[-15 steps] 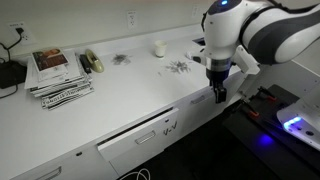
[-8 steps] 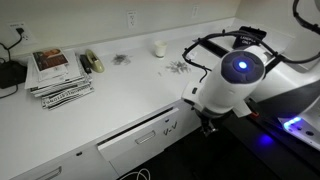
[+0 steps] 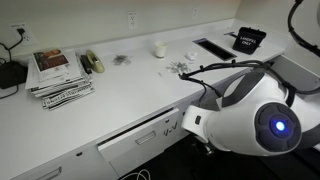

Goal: Open the drawer on the left

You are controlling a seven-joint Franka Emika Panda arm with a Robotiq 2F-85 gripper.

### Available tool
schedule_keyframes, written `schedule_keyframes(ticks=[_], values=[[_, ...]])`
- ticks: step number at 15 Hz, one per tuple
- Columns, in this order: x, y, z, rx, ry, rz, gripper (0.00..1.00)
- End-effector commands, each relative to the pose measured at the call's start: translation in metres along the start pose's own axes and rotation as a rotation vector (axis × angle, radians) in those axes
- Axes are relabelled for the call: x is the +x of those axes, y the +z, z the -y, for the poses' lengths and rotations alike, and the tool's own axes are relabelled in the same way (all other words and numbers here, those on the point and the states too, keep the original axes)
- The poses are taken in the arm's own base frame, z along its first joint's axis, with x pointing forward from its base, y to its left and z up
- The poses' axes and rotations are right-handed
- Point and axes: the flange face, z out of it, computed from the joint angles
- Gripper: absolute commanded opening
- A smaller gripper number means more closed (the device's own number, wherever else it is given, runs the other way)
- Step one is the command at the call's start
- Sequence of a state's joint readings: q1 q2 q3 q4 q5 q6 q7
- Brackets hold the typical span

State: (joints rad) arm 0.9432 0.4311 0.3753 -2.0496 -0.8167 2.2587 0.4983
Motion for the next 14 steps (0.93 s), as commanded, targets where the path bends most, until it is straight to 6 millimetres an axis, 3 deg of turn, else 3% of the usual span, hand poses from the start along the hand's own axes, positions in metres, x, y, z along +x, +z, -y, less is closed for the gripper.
schedule_keyframes(ticks=[1, 2, 5, 10, 14], values=[[0.0, 0.0, -0.003, -0.001, 0.004, 0.002, 1.0], [0.0, 0.001, -0.005, -0.001, 0.006, 0.003, 1.0], [0.005, 0.022, 0.018, -0.088, -0.043, 0.058, 1.0], [0.014, 0.073, 0.069, -0.295, -0.104, 0.079, 1.0], [0.026, 0.111, 0.098, -0.506, -0.087, 0.071, 1.0]])
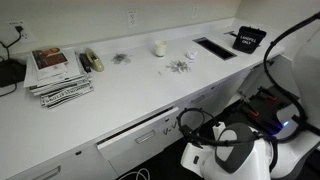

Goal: Open the drawer on the left

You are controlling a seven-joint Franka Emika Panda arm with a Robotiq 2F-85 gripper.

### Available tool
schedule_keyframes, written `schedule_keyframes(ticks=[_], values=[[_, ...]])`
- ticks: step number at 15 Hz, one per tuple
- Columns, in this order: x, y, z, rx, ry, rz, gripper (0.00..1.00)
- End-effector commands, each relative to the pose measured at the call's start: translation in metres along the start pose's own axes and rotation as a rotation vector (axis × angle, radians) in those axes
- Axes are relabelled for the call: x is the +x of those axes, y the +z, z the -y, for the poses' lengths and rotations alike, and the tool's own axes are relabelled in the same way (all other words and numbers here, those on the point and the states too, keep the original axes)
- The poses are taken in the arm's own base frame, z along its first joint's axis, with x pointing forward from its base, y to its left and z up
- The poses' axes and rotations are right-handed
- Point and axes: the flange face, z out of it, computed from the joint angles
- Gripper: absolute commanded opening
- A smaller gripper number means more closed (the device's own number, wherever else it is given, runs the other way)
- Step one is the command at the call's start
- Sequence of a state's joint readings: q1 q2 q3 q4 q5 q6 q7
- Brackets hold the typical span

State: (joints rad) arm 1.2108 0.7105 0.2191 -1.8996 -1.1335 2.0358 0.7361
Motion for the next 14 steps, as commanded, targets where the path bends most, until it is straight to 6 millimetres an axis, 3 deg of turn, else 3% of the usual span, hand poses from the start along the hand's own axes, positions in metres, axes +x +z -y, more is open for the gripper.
schedule_keyframes(ticks=[1, 10, 11, 12, 14], values=[[0.024, 0.02, 0.025, -0.2, 0.041, 0.009, 1.0], [0.057, 0.099, 0.049, -0.512, 0.135, 0.109, 1.0], [0.059, 0.102, 0.052, -0.529, 0.133, 0.109, 1.0], [0.048, 0.096, 0.044, -0.462, 0.107, 0.106, 1.0], [0.052, 0.104, 0.051, -0.484, 0.109, 0.114, 1.0]])
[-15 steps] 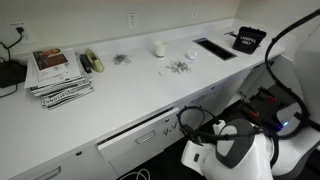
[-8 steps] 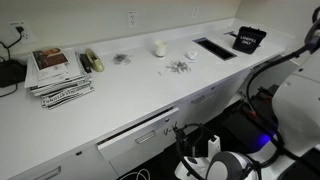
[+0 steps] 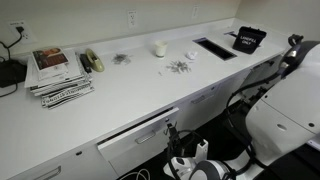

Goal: Open the drawer on the left

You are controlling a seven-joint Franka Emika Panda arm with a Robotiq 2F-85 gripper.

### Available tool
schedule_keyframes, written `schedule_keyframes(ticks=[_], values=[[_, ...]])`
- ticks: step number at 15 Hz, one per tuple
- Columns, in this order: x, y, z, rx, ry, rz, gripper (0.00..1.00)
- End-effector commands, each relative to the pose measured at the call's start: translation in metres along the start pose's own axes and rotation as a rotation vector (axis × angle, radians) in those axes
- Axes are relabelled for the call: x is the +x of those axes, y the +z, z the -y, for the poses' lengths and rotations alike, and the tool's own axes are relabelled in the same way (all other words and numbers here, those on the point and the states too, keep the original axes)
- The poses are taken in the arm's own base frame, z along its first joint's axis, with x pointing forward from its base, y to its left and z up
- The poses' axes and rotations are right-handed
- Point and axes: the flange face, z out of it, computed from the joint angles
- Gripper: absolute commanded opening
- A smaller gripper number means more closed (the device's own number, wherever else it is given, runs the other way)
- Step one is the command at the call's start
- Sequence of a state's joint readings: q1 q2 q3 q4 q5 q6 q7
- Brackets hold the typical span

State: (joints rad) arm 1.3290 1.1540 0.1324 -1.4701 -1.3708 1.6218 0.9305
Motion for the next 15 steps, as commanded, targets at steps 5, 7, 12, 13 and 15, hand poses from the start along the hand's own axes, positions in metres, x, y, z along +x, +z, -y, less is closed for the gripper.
schedule_keyframes(ticks=[5, 7, 12, 13, 15], values=[[0.007, -0.001, 0.007, -0.007, 0.014, -0.018, 1.0], [0.013, 0.001, 0.018, -0.044, 0.002, -0.039, 1.0], [0.035, 0.008, 0.047, -0.164, -0.017, -0.13, 1.0], [0.039, 0.01, 0.052, -0.184, -0.019, -0.137, 1.0], [0.047, 0.016, 0.06, -0.216, -0.007, -0.145, 1.0]])
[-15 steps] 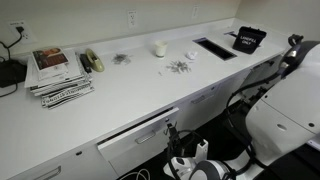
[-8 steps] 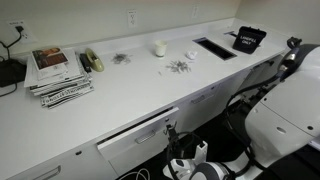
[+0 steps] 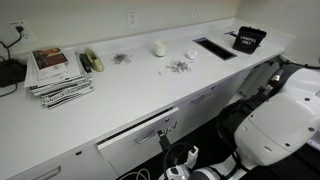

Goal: Open the drawer on the left

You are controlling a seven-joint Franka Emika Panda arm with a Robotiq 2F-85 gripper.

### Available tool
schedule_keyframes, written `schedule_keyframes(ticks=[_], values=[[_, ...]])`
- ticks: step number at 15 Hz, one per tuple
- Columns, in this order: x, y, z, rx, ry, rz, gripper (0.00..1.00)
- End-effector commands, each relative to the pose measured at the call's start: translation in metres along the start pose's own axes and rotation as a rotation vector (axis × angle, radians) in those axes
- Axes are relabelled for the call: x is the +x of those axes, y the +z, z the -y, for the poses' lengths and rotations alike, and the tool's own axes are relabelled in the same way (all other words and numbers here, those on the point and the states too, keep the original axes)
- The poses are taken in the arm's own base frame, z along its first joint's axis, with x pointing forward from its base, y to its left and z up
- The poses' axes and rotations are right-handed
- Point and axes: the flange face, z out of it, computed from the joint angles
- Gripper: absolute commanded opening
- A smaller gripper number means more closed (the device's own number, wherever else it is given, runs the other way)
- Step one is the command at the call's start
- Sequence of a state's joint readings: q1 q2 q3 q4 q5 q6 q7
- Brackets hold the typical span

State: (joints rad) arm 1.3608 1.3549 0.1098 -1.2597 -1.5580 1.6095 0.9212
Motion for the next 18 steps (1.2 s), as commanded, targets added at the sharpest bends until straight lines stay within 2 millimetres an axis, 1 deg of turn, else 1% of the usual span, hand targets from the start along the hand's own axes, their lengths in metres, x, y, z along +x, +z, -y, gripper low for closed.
schedule_keyframes(ticks=[1, 3, 4, 8, 18], values=[[0.02, 0.008, 0.015, -0.093, 0.004, -0.009, 1.0], [0.027, 0.012, 0.02, -0.127, 0.003, -0.009, 1.0], [0.018, 0.014, 0.003, -0.137, 0.002, -0.003, 1.0], [0.02, 0.023, -0.003, -0.166, 0.02, 0.019, 1.0], [0.024, 0.033, -0.003, -0.132, 0.042, -0.005, 1.0]])
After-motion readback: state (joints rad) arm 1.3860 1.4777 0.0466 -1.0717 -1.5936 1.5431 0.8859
